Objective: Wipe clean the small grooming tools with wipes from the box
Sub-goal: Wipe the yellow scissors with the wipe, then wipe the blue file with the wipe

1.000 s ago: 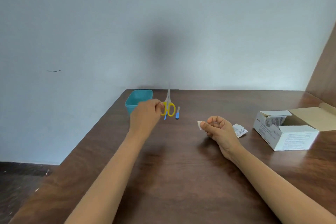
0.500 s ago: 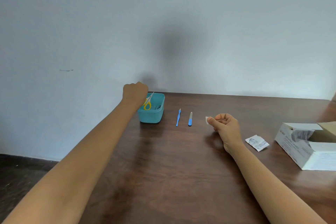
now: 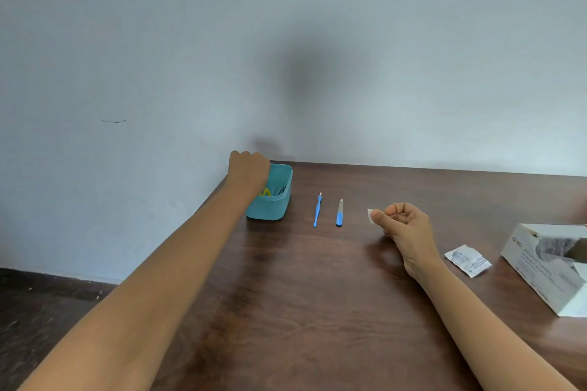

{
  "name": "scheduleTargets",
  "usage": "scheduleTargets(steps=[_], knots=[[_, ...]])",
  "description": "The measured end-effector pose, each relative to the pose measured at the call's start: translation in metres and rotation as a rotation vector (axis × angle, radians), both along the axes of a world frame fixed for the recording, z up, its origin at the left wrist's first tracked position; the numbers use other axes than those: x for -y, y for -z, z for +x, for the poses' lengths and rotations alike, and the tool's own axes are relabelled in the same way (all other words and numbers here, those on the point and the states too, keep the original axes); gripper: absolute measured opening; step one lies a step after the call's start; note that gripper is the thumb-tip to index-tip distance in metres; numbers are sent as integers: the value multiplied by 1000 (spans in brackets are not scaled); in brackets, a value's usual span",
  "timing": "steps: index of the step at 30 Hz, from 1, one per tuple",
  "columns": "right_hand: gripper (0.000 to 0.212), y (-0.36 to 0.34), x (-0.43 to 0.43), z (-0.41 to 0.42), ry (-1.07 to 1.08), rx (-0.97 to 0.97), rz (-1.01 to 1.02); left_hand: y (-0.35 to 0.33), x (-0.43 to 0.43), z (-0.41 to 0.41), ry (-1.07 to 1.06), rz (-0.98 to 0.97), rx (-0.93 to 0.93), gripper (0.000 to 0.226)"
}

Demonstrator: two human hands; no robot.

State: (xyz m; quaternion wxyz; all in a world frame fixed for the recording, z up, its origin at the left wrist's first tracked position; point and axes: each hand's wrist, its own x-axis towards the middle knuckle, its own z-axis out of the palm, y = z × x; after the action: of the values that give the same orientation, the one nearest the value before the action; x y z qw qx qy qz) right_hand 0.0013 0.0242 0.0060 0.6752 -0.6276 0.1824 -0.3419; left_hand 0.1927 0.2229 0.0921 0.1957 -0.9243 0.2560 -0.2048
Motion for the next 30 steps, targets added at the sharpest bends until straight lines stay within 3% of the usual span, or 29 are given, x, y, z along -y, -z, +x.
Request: scheduleTargets(steps=[14,16,19,21,25,30], knots=[[24,0,1,0,-4,-19,-3,7,1,-7,-9,-37,-66,14],[24,0,1,0,-2,-18,2,5,1,-10,-13,-94,-72,12],[23,1,3,0,15,-15,19,-1,5,-16,21,-223,-1,34],[22,1,3,-1,17,-4,44,-3,13,-27,92,-355,50,24],[17,-2,3,-3,-19,50,90,5,42,-69,230,-570,-48,29],[17,-2,2,-5,-42,90,69,34,76,-112,252,-532,-174,33]])
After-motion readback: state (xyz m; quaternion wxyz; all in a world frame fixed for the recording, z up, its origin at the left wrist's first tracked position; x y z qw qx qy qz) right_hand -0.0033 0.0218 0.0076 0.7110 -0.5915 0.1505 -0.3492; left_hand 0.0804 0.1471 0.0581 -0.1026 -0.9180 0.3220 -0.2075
